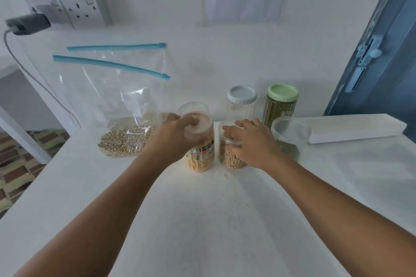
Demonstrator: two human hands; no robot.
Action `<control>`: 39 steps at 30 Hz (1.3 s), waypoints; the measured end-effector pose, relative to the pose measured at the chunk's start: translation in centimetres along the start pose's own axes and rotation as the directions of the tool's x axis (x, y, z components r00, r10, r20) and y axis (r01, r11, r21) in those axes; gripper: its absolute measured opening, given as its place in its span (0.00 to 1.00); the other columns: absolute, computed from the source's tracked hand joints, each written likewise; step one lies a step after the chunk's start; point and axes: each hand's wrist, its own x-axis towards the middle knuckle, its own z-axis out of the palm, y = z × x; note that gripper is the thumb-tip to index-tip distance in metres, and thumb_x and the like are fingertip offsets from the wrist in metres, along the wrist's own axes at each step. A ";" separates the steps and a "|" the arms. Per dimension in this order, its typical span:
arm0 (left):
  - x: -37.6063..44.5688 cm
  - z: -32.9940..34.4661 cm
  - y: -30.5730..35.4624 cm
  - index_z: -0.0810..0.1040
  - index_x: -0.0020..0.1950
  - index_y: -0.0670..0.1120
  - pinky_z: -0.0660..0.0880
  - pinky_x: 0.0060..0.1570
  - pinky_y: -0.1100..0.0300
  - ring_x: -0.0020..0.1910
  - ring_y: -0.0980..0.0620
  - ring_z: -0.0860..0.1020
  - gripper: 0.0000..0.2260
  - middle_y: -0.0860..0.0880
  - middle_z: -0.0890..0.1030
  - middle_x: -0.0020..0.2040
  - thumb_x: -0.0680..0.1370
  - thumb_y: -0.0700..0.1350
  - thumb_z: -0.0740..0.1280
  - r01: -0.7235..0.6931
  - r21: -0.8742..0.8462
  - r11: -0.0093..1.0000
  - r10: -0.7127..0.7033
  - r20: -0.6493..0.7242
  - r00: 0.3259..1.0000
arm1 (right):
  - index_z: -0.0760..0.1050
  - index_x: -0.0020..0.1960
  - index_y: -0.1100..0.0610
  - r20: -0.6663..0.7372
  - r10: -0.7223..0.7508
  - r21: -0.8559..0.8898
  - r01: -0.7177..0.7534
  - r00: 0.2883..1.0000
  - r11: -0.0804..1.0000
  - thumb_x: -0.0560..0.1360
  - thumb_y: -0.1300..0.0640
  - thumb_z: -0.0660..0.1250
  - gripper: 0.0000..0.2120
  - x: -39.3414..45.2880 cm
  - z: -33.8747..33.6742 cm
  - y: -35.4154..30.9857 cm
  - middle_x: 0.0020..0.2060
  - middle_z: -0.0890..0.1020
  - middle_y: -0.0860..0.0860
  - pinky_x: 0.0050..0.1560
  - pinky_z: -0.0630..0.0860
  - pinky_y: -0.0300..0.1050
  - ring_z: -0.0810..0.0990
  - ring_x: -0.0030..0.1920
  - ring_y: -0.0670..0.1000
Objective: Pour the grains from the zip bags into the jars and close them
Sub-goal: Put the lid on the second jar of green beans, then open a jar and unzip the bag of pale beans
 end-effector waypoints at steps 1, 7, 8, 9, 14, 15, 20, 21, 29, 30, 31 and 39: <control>0.0 0.0 0.0 0.78 0.71 0.56 0.68 0.56 0.58 0.62 0.46 0.76 0.28 0.46 0.74 0.65 0.73 0.65 0.74 -0.004 -0.003 1.000 0.004 0.004 1.000 | 0.64 0.79 0.36 0.002 0.001 -0.015 -0.001 1.000 1.000 0.80 0.37 0.64 0.28 -0.1 0.0 0.0 0.78 0.69 0.47 0.72 0.68 0.60 0.66 0.74 0.55; 0.2 0.4 1.0 0.76 0.73 0.56 0.68 0.56 0.57 0.63 0.46 0.75 0.29 0.47 0.72 0.69 0.74 0.65 0.74 -0.001 0.003 1.000 0.001 0.016 1.000 | 0.63 0.80 0.37 0.034 -0.016 -0.036 0.018 0.999 0.999 0.81 0.37 0.64 0.29 -0.3 -0.5 0.7 0.78 0.68 0.47 0.73 0.65 0.60 0.66 0.76 0.55; 0.2 0.6 1.2 0.76 0.73 0.56 0.69 0.57 0.56 0.63 0.45 0.75 0.29 0.47 0.72 0.69 0.74 0.64 0.74 0.004 -0.005 1.000 -0.004 0.024 1.000 | 0.62 0.80 0.37 0.033 -0.018 -0.038 0.019 0.999 0.999 0.81 0.37 0.64 0.29 -0.4 -0.6 1.0 0.79 0.68 0.48 0.73 0.65 0.60 0.66 0.76 0.55; 0.3 0.7 1.5 0.76 0.73 0.56 0.70 0.58 0.56 0.63 0.45 0.76 0.29 0.47 0.72 0.68 0.74 0.65 0.74 0.004 -0.011 1.000 -0.004 0.026 1.000 | 0.62 0.80 0.37 0.031 -0.021 -0.042 0.022 0.999 0.999 0.81 0.37 0.64 0.29 -0.4 -0.7 1.2 0.79 0.68 0.48 0.73 0.65 0.60 0.66 0.76 0.56; 0.6 1.4 2.0 0.75 0.73 0.58 0.72 0.62 0.53 0.64 0.45 0.75 0.29 0.47 0.72 0.68 0.74 0.66 0.73 0.001 0.013 1.000 -0.001 0.044 0.999 | 0.63 0.80 0.40 0.061 -0.029 -0.041 0.032 0.998 0.999 0.80 0.36 0.64 0.31 -0.4 -1.4 1.1 0.77 0.69 0.49 0.75 0.63 0.62 0.67 0.75 0.57; 0.5 1.3 2.0 0.75 0.73 0.59 0.72 0.62 0.53 0.64 0.45 0.75 0.29 0.47 0.72 0.68 0.74 0.67 0.72 0.002 0.002 1.000 -0.002 0.066 0.998 | 0.63 0.80 0.42 0.038 -0.030 0.000 0.030 0.999 1.000 0.80 0.36 0.64 0.31 -0.5 -1.5 1.0 0.77 0.69 0.50 0.75 0.63 0.62 0.67 0.75 0.57; 0.6 0.4 -0.9 0.71 0.75 0.62 0.74 0.66 0.47 0.65 0.49 0.77 0.20 0.51 0.77 0.68 0.83 0.63 0.62 0.074 -0.442 0.894 -0.076 0.014 0.997 | 0.62 0.81 0.45 -0.142 -0.080 0.293 0.119 0.987 0.949 0.82 0.41 0.63 0.29 -0.4 -3.5 -1.1 0.73 0.70 0.53 0.75 0.64 0.58 0.67 0.73 0.57; 0.9 0.5 -1.7 0.71 0.74 0.61 0.75 0.64 0.47 0.62 0.48 0.77 0.17 0.49 0.77 0.67 0.85 0.57 0.61 0.101 -0.497 0.862 -0.136 -0.033 0.990 | 0.61 0.81 0.43 -0.135 -0.105 0.310 0.143 0.985 0.940 0.82 0.40 0.63 0.29 -0.2 -4.0 -1.8 0.74 0.69 0.53 0.76 0.63 0.58 0.66 0.74 0.56; 5.0 1.3 -5.7 0.58 0.82 0.62 0.69 0.68 0.53 0.67 0.40 0.72 0.36 0.38 0.69 0.69 0.80 0.42 0.70 0.061 -0.045 0.997 -0.054 0.139 0.989 | 0.67 0.77 0.35 0.043 -0.129 0.208 0.117 0.991 0.971 0.78 0.31 0.64 0.29 1.3 -3.4 -5.5 0.80 0.62 0.50 0.76 0.61 0.58 0.61 0.78 0.58; 5.6 1.5 -5.8 0.56 0.83 0.63 0.68 0.72 0.50 0.71 0.39 0.69 0.37 0.38 0.68 0.71 0.80 0.43 0.71 0.036 -0.018 0.999 -0.033 0.175 0.984 | 0.68 0.76 0.35 0.037 -0.120 0.218 0.109 0.992 0.970 0.78 0.32 0.66 0.28 1.3 -3.0 -5.5 0.80 0.62 0.50 0.76 0.62 0.59 0.62 0.77 0.58; 6.2 1.7 -5.9 0.55 0.83 0.65 0.67 0.74 0.47 0.72 0.39 0.68 0.38 0.37 0.66 0.72 0.80 0.45 0.71 0.018 0.002 1.000 -0.018 0.198 0.980 | 0.69 0.76 0.35 0.030 -0.106 0.236 0.096 0.994 0.967 0.77 0.33 0.67 0.28 1.3 -2.6 -5.5 0.80 0.62 0.50 0.76 0.63 0.60 0.62 0.77 0.59; 9.8 3.1 -6.6 0.57 0.84 0.62 0.63 0.72 0.50 0.77 0.40 0.64 0.34 0.37 0.64 0.78 0.81 0.55 0.70 -0.060 0.009 0.998 0.055 0.261 0.964 | 0.70 0.75 0.35 0.011 -0.036 0.329 0.030 0.999 0.944 0.77 0.36 0.70 0.28 1.2 -1.8 -5.8 0.81 0.61 0.49 0.77 0.62 0.58 0.61 0.78 0.56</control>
